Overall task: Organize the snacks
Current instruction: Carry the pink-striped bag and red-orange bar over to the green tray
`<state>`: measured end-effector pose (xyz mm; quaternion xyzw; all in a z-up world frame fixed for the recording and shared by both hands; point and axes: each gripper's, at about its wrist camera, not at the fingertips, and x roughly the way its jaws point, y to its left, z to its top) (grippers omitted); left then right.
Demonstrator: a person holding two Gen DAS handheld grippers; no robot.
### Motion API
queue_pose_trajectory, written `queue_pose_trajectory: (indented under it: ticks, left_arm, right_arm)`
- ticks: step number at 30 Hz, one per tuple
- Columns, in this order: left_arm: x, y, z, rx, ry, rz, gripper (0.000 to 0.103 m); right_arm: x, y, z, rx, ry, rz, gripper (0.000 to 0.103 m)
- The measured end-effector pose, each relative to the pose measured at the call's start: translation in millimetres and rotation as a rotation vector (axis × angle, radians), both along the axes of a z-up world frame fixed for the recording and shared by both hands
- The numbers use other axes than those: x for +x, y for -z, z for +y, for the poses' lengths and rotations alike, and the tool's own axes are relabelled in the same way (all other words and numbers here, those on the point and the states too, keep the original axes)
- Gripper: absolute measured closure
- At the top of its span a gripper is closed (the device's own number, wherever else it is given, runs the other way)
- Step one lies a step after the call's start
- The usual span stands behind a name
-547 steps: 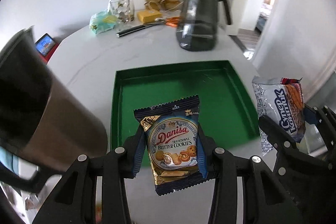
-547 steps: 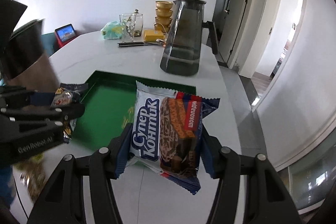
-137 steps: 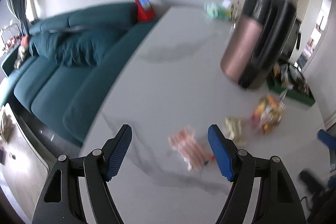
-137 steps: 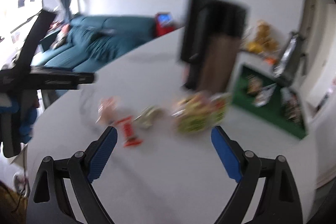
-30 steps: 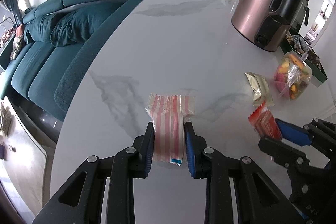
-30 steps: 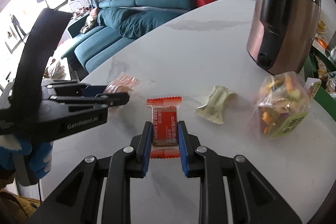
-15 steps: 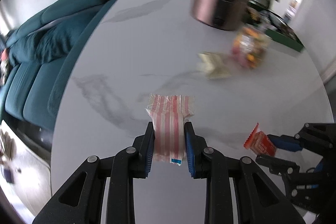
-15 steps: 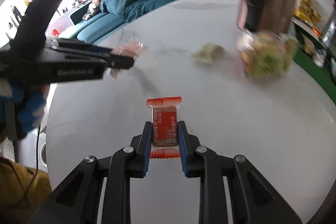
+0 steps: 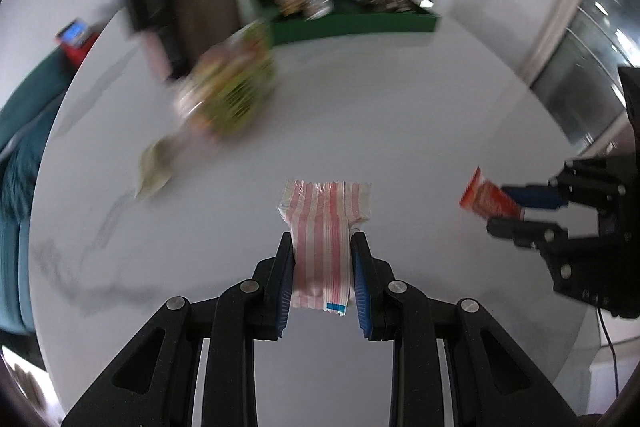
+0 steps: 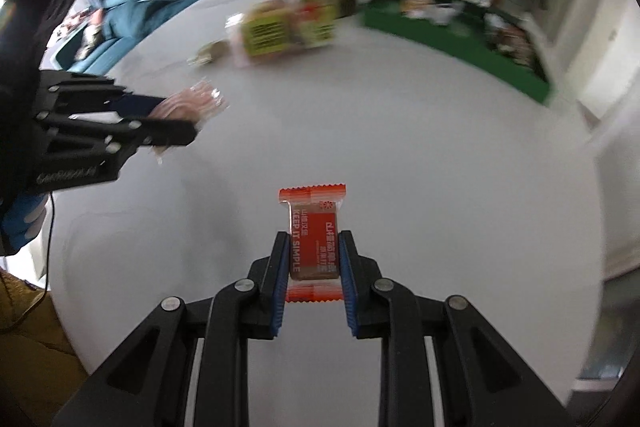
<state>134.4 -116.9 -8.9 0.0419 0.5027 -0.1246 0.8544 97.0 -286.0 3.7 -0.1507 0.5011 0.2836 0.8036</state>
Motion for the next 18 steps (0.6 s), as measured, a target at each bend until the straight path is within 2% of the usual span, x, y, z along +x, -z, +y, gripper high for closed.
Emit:
queue_pose_trajectory:
  ticks: [8,12,18]
  left_arm:
    - [31.5,-52.0,-53.0,0.003,0.035,-0.146,0.080]
    - [57.3,-86.5,-63.2,0.014,0.017,-0.237,0.080]
    - [97.0,-123.6,-71.3,0.049,-0.033,-0.352,0.080]
  right_arm:
    - [51.4,-53.4,-60.1,0.004,0.120,-0.151,0.103]
    - [79.0,-79.4,-71.4,0.029,0.139,-0.228,0.103]
    - [129.3,-113.9,-73.9,0.076,0.137,-0.334,0.103]
